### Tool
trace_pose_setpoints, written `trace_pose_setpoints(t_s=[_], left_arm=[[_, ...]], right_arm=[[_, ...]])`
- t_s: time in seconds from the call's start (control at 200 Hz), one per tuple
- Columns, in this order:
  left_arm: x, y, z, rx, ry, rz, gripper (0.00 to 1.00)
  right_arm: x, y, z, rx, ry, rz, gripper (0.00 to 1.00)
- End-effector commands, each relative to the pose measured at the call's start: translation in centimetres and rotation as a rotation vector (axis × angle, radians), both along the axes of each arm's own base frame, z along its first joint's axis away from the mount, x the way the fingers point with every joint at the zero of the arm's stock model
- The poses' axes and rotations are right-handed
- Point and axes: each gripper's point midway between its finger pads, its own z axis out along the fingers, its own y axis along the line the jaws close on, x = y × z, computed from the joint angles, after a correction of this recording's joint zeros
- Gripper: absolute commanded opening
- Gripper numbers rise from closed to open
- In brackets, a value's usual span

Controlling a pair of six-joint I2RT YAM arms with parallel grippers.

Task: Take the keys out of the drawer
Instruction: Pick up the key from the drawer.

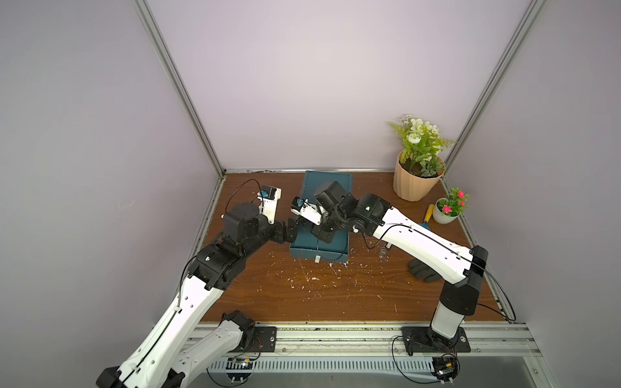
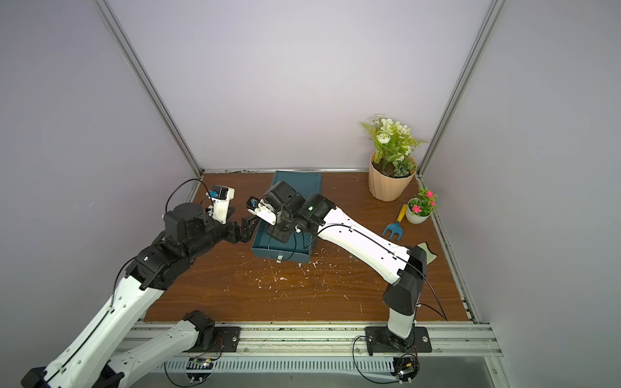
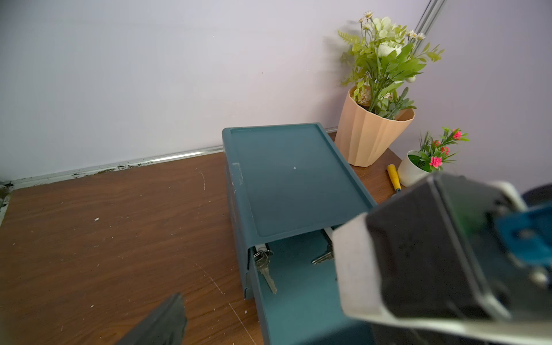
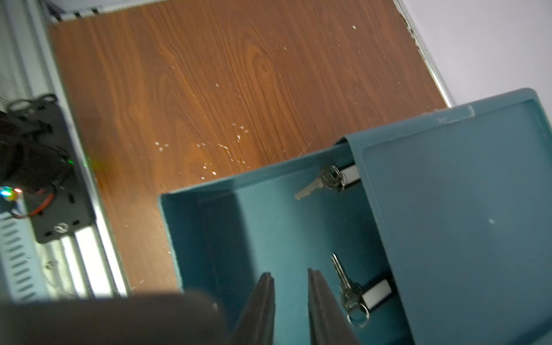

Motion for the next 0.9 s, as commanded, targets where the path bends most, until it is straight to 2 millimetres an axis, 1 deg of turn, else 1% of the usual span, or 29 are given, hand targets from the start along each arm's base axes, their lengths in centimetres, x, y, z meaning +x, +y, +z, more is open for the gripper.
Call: trace_pose_setpoints(t_s=[0.0,0.085,0.165,0.22,0.28,0.375,0.42,0.525,0.701,0.741,0.821,0.896], left_arm=[[-0.3,2.2,-0.7,-0.010,0.020,0.114,0.99],[-0.4,3.3,-1.4,-0.016,0.036,0.176,0.99],[-0.3,4.1,-2.2,-0.002,0.049,0.220,0.99],[-0.3,4.8,-2.5,0.014,0.056,0.258,0.99],[-0.3,5.3,-2.7,0.034,0.065,0.285,0.99],[-0.3,5.7,-2.8,0.035,0.062,0.302,0.99],[-0.3,5.8,-3.0,0.027,0.056,0.312,0.99],[-0.1,6.1,-3.2,0.021,0.035,0.332,0.99],[-0.3,6.8,-2.3,-0.002,0.007,0.366,0.99],[-0.5,6.9,-2.4,-0.008,0.010,0.369,0.99],[-1.0,7.1,-2.7,-0.027,0.018,0.376,0.99],[-1.4,7.4,-3.0,-0.047,0.024,0.388,0.99]], right_arm=[[0.7,-1.0,1.0,-0.062,-0.087,0.038,0.26],[1.3,-0.1,1.0,-0.045,-0.101,0.042,0.28],[1.8,1.5,1.3,0.008,-0.112,0.053,0.29],[2.4,2.4,1.8,0.052,-0.123,0.032,0.29],[3.0,3.1,1.8,0.085,-0.127,0.000,0.29],[3.6,3.4,1.4,0.140,-0.104,-0.069,0.30],[3.6,3.6,1.0,0.171,-0.085,-0.092,0.31],[3.6,4.2,1.1,0.244,-0.038,-0.133,0.32],[3.7,4.8,-0.1,0.258,-0.018,-0.137,0.35],[3.6,5.0,-0.3,0.258,-0.013,-0.127,0.35],[4.0,4.8,-0.6,0.260,-0.026,-0.153,0.36],[4.2,4.8,-0.6,0.265,-0.043,-0.153,0.36]])
